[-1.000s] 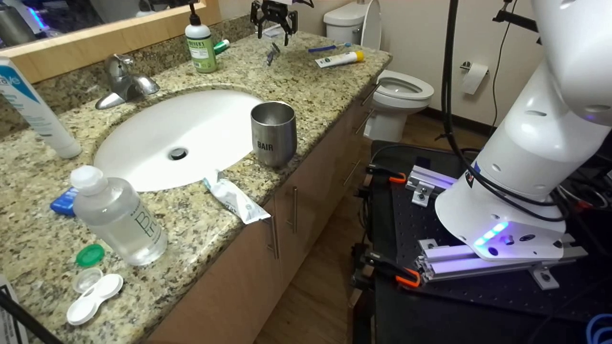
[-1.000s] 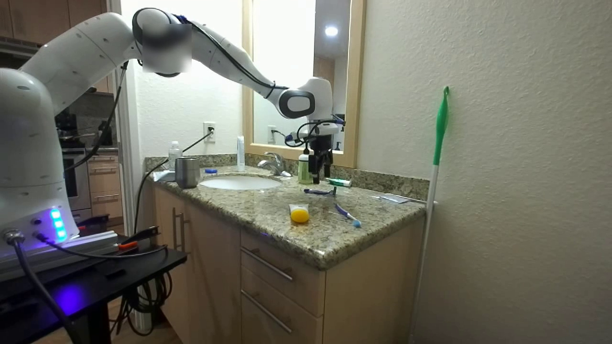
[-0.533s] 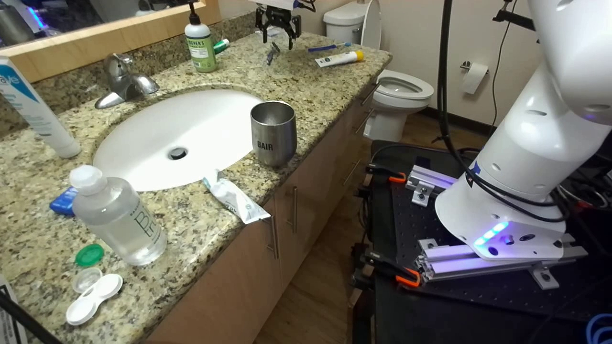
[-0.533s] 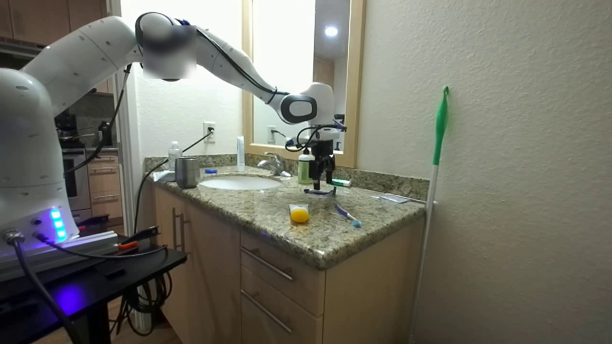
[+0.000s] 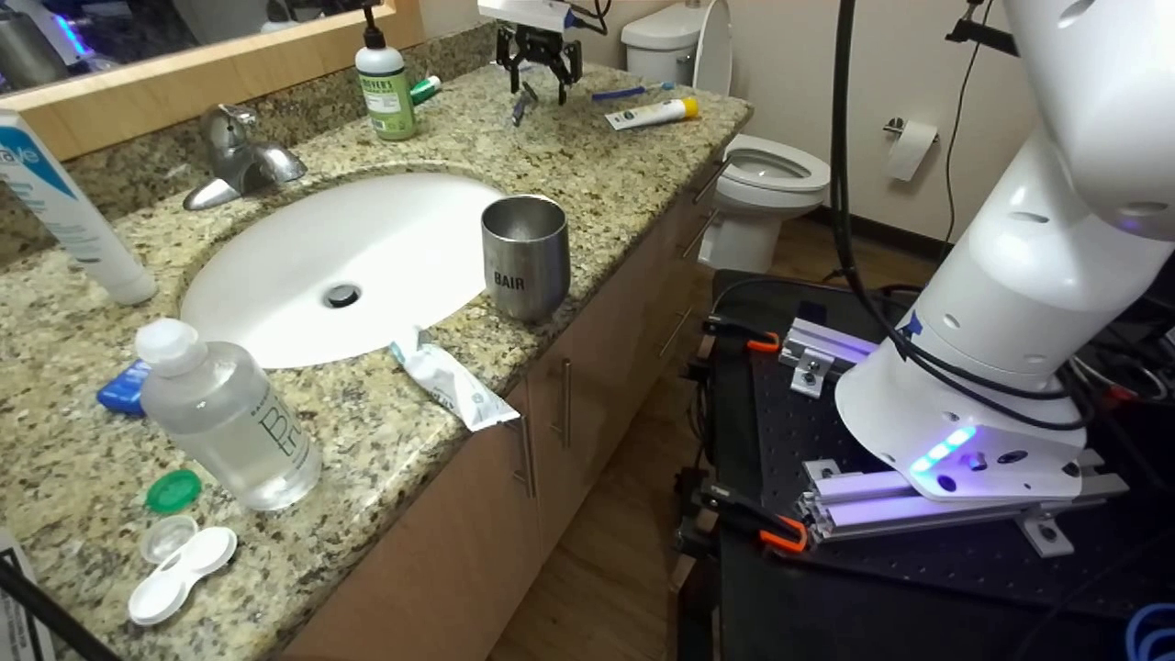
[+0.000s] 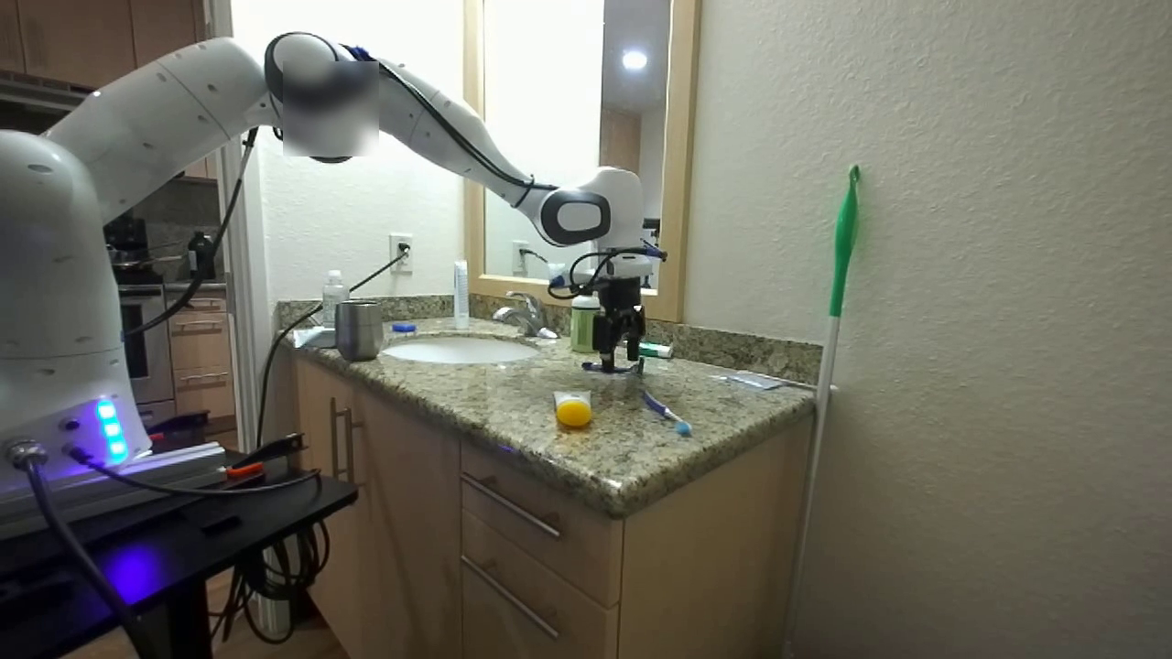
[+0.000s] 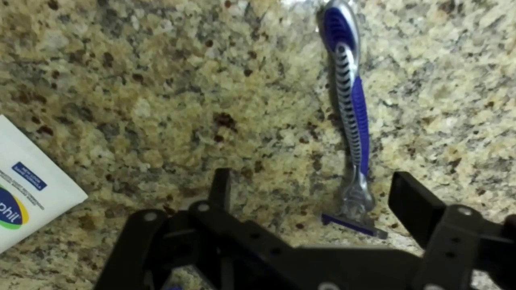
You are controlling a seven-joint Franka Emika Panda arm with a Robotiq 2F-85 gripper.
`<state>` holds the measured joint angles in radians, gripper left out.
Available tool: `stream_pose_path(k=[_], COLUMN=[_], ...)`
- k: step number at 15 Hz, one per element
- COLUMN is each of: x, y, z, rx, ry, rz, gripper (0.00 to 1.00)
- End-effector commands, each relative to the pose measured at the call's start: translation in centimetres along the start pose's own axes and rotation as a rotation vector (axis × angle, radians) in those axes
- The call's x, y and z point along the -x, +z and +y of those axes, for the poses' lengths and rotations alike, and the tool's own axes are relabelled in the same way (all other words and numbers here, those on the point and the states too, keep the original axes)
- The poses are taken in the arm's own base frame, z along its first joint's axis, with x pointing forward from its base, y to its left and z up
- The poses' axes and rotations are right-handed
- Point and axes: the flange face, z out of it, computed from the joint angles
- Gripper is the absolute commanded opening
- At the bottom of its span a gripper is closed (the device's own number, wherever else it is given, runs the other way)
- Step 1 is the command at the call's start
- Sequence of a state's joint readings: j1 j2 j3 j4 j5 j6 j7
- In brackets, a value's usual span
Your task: Put the shaving stick into the metallic cup
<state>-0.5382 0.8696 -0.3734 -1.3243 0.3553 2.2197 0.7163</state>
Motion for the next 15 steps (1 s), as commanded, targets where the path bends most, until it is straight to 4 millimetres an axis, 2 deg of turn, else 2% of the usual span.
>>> stream_pose_path(k=[1, 3, 4, 5, 15], x=[-0.32, -0.75, -0.84, -0.73, -0.96], y=[0.72, 1.72, 1.57, 1.55, 0.93], z=[0.12, 0.44, 0.35, 0.28, 0.2], rx=[0.009, 0.019, 0.018, 0.014, 0.01], ry=[0.009, 0.018, 0.019, 0.013, 0.015], rz=[-0.002, -0.003, -0.003, -0.008, -0.001], gripper=[1.0, 1.0, 0.89, 0.74, 0.05])
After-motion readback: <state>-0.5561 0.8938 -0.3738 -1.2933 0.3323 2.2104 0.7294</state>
